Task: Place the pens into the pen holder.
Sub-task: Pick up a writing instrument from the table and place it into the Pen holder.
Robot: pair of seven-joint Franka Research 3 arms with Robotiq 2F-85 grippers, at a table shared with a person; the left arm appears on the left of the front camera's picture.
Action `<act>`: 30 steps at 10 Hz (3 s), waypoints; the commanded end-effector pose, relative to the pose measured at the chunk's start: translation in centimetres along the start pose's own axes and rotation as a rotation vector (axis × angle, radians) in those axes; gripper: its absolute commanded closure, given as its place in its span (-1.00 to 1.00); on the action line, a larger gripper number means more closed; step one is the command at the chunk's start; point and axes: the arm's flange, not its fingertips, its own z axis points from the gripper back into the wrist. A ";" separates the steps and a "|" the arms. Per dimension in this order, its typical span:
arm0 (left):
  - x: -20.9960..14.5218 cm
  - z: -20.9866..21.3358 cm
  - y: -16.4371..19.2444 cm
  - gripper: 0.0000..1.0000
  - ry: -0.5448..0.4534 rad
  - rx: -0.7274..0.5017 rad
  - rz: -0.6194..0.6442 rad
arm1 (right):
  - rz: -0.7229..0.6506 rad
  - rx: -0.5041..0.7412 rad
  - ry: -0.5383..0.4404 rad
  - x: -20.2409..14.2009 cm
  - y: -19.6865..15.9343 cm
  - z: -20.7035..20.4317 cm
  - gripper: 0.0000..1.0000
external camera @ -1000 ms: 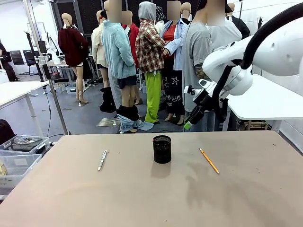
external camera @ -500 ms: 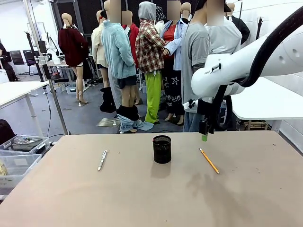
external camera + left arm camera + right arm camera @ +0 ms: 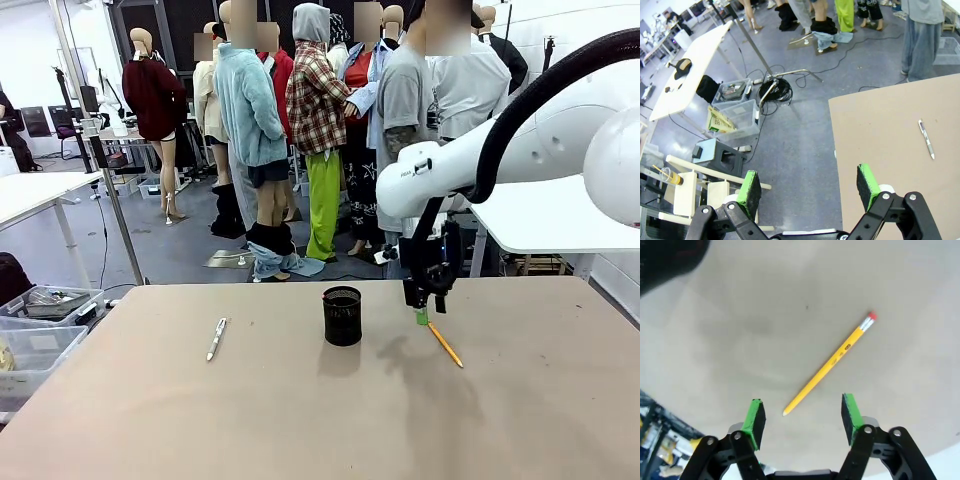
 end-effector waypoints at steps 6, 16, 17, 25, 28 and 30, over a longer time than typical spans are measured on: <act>0.1 -0.1 0.1 -1.00 -0.006 0.002 0.004 | -0.339 -0.197 -0.056 -0.8 1.6 -4.3 -0.54; 0.1 -0.1 0.1 -1.00 -0.006 0.002 0.004 | -0.316 -0.131 -0.077 -0.8 0.4 -5.6 1.00; 0.1 -0.1 0.1 -1.00 -0.006 0.002 0.004 | -0.309 -0.138 -0.073 -0.8 0.5 -5.4 1.00; 0.1 -0.1 0.1 -1.00 -0.006 0.002 0.004 | 0.221 -0.025 -0.406 -7.6 0.3 0.4 1.00; 0.1 -0.1 0.1 -1.00 -0.006 0.002 0.004 | 0.583 -0.002 -0.665 -9.5 -0.2 2.3 1.00; 0.1 -0.1 0.1 -1.00 -0.006 0.002 0.004 | 0.745 0.083 -0.795 -9.5 -1.4 2.5 1.00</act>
